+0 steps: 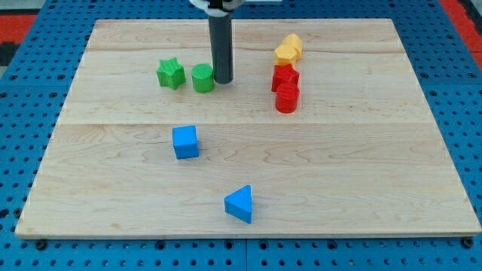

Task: Place the green circle and blue cube in a vertical line below the green star

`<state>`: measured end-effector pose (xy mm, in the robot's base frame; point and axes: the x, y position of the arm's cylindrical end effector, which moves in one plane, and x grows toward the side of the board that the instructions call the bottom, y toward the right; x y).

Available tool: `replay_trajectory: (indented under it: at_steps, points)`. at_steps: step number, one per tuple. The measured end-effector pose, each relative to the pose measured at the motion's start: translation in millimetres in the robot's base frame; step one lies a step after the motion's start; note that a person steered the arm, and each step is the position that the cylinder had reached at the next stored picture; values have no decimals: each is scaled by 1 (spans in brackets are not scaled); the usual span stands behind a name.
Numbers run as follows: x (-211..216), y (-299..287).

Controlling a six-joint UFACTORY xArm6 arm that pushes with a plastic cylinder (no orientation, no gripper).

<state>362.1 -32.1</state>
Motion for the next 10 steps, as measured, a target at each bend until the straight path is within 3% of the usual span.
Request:
replay_trajectory:
  at_steps: [1, 2, 3, 4, 5, 6, 7, 10]
  points:
    - [-7, -7]
    - [-61, 31]
    - [-46, -10]
    - [2, -12]
    - [16, -28]
    - [-20, -1]
    - [-39, -34]
    - [14, -63]
